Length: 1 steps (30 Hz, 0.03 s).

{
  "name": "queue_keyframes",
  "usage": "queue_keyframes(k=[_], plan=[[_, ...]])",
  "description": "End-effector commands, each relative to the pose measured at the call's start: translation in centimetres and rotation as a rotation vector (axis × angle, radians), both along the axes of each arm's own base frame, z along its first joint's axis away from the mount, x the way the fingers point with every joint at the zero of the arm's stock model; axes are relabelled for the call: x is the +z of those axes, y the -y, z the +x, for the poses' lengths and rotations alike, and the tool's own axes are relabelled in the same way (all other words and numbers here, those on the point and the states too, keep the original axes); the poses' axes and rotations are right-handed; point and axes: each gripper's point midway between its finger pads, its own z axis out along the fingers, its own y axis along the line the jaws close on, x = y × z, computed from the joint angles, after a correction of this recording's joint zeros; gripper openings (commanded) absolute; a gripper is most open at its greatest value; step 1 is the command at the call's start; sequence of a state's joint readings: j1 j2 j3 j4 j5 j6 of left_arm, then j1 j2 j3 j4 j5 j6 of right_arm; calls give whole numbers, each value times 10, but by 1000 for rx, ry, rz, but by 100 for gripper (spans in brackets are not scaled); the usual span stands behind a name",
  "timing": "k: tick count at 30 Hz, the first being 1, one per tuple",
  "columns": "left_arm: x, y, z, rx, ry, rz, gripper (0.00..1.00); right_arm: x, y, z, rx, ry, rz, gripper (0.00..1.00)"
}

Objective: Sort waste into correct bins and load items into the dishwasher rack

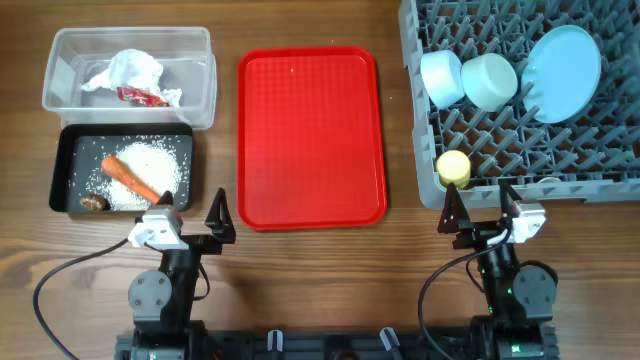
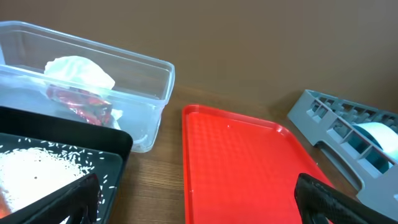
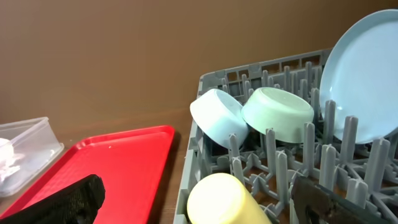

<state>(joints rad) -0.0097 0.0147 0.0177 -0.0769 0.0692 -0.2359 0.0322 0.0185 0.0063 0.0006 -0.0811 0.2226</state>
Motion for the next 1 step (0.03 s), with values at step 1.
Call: queue_keyframes(k=[1], plan=[[-3, -4, 0, 18, 2, 21, 100, 1, 1, 0, -9, 7, -10, 100]])
